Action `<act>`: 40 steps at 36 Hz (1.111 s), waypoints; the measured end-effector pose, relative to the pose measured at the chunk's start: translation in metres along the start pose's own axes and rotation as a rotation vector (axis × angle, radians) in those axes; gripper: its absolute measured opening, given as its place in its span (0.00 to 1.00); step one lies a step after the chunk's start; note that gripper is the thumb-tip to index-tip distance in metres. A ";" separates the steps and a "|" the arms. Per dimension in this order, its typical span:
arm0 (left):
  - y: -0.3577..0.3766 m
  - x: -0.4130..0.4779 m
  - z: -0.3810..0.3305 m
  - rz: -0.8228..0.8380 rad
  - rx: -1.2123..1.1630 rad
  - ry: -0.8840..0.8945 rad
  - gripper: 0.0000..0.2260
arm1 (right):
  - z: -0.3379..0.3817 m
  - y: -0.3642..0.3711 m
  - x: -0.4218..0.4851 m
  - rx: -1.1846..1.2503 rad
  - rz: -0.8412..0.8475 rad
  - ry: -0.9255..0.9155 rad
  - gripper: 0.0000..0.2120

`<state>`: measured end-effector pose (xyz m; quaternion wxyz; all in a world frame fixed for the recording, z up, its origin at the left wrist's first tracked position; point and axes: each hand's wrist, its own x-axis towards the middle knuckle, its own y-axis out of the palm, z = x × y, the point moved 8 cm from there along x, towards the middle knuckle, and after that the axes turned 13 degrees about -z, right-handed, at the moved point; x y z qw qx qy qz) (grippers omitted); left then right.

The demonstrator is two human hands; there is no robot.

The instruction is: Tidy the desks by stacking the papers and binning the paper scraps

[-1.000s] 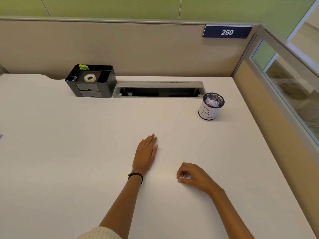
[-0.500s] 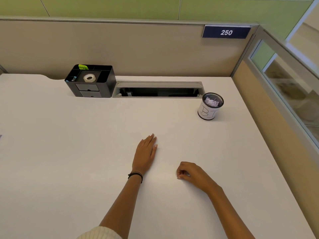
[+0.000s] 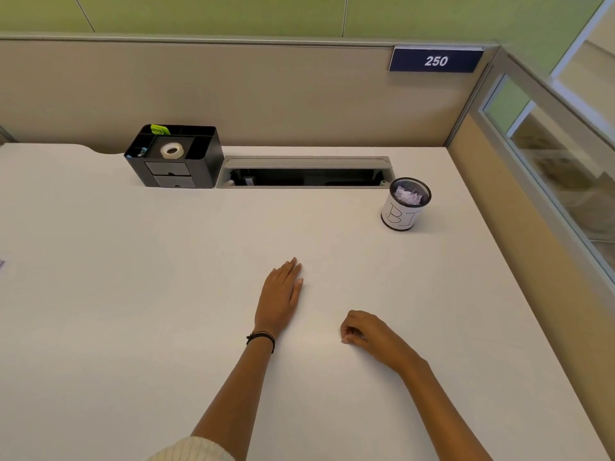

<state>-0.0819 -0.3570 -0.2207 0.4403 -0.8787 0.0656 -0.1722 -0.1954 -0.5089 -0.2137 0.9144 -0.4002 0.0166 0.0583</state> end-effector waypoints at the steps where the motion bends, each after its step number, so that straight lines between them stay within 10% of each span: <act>1: 0.000 0.000 0.000 0.000 0.002 0.000 0.29 | 0.000 0.000 0.000 -0.010 0.002 -0.002 0.05; 9: 0.001 0.000 0.000 0.000 0.007 0.004 0.28 | -0.023 -0.061 0.037 0.149 -0.279 0.038 0.15; 20: 0.004 0.001 0.001 0.005 0.002 0.009 0.27 | -0.064 -0.222 0.096 0.142 -0.989 0.147 0.03; 40: -0.030 0.010 0.015 0.178 -0.089 0.069 0.17 | -0.008 -0.211 0.133 -0.167 -1.162 0.255 0.16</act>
